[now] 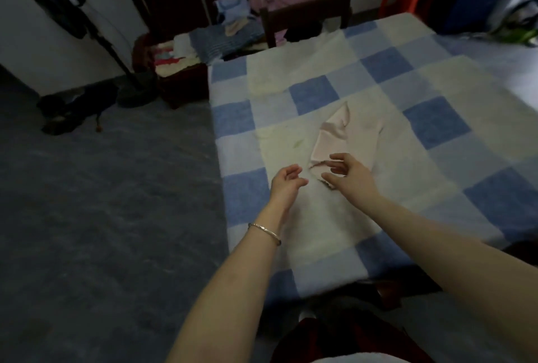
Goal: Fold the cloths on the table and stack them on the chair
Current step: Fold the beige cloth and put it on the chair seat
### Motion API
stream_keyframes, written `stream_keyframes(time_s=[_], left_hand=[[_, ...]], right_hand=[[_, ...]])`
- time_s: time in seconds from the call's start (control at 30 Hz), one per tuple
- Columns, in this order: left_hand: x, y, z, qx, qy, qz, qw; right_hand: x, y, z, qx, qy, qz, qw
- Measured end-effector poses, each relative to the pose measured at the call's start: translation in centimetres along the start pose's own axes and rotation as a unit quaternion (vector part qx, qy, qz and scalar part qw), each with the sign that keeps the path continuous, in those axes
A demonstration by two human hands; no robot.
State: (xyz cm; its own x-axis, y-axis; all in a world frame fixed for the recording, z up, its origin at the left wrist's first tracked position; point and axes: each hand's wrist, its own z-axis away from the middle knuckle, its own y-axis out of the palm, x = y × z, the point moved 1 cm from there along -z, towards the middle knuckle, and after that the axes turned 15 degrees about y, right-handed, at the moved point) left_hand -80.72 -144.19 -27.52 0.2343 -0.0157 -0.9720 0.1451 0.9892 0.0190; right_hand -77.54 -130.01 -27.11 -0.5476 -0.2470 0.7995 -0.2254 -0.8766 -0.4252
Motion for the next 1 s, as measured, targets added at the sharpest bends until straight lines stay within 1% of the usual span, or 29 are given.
stream_keyframes(time_s=[0.13,0.3,0.4,0.57,0.63,0.77,1.0], left_hand=[[-0.2,2.4,-1.6,0.045,-0.009,-0.009,0.999],[-0.2,6.0,-3.6,0.088,-0.017,-0.021,0.996],[0.1,7.6,-4.7,0.099,-0.022,-0.036,0.994],[0.9,9.4,-7.1,0.096,-0.039,-0.057,0.993],[1.6,10.1,-8.2,0.098,-0.035,-0.078,0.991],[3.5,11.5,-10.2,0.13,-0.01,-0.167,0.977],[4.6,12.4,-12.2,0.134,0.013,-0.242,0.961]], right_hand=[[-0.8,-1.9,-1.2,-0.019,0.032,-0.041,0.998],[-2.0,-4.6,-2.9,-0.057,0.053,-0.053,0.996],[-2.6,-5.7,-4.1,-0.067,0.069,-0.06,0.994],[-3.3,-7.0,-6.7,-0.066,0.103,-0.076,0.99],[-3.8,-7.4,-7.8,-0.063,0.115,-0.078,0.988],[-5.1,-7.8,-9.9,-0.057,0.135,-0.057,0.988],[-5.8,-7.8,-12.6,-0.047,0.154,-0.036,0.986]])
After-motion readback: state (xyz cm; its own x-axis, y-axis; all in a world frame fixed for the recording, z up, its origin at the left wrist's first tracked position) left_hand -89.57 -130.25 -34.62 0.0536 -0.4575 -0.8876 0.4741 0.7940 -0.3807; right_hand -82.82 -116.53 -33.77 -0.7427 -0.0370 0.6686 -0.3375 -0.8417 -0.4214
